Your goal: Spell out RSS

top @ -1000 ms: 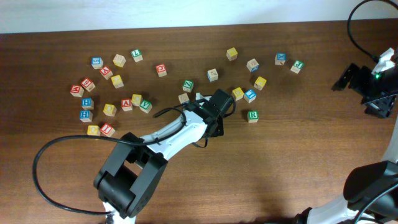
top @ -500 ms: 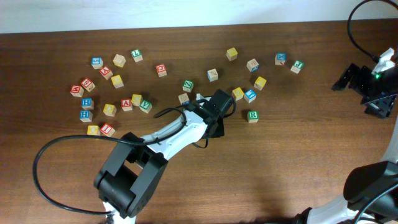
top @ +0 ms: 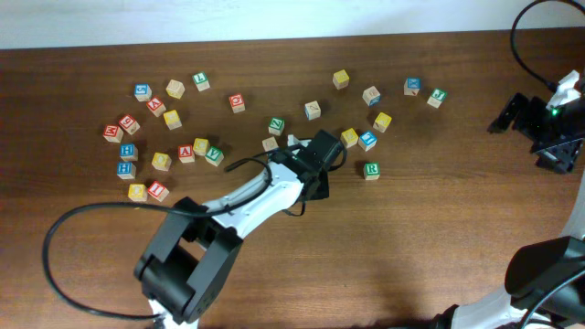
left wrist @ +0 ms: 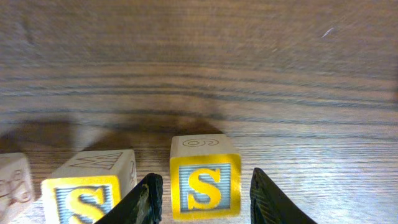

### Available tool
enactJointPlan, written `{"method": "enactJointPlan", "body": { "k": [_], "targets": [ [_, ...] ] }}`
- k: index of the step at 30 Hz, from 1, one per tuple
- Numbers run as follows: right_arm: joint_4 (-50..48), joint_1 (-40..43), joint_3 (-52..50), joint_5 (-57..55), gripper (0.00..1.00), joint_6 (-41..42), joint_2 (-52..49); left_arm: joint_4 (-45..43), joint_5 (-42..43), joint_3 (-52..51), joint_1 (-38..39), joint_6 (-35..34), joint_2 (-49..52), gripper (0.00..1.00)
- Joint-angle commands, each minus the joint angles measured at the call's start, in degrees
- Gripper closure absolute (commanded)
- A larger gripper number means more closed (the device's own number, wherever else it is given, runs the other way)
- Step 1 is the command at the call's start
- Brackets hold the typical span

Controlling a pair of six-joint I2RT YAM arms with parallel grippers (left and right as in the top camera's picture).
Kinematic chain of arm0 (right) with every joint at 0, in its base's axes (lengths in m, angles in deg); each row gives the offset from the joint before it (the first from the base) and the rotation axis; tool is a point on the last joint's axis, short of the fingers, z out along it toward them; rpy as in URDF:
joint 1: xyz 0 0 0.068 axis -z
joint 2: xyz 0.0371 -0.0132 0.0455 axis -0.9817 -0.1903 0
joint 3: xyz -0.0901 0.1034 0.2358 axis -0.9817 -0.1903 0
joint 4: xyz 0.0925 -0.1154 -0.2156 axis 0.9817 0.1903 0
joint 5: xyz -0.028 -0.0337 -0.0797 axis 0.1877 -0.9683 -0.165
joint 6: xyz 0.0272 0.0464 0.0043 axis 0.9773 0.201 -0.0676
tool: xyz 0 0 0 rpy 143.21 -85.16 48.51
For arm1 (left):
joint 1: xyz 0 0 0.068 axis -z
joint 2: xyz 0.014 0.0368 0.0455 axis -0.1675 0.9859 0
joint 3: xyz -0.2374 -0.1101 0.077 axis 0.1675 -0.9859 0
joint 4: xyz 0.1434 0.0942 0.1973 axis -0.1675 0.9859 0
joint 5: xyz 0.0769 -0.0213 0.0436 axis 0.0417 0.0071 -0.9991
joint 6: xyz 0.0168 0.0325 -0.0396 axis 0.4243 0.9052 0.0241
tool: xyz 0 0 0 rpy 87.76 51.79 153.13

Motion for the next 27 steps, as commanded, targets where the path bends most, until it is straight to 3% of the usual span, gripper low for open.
{"method": "enactJointPlan", "body": {
  "k": [1,8,12,15,18,19,27],
  "targets": [
    [-0.04,-0.13,-0.2,0.26,0.02,0.44,0.07,0.2,-1.55,1.25,-0.7,0.74,-4.92,0.62],
    [-0.04,-0.13,-0.2,0.26,0.02,0.44,0.07,1.73,-5.46,1.27,-1.86,4.44,-13.29,0.56],
    [-0.04,-0.13,-0.2,0.28,0.02,0.44,0.07,5.49,-8.98,1.36,-5.18,4.63,-23.67,0.52],
    [-0.04,-0.13,-0.2,0.26,0.02,0.44,0.07,9.6,-8.98,1.36,-10.67,4.63,-30.36,0.35],
    [-0.04,-0.13,-0.2,0.26,0.02,0.44,0.07,14.08,-8.98,1.33,-17.62,4.61,-34.38,0.06],
    [-0.04,-0.13,-0.2,0.26,0.02,0.44,0.07,16.0,-8.98,1.33,-20.57,4.61,-35.32,0.01],
    [-0.04,-0.13,-0.2,0.26,0.02,0.44,0.07,31.32,-8.96,0.5,-35.76,4.61,-35.87,0.01]
  ]
}}
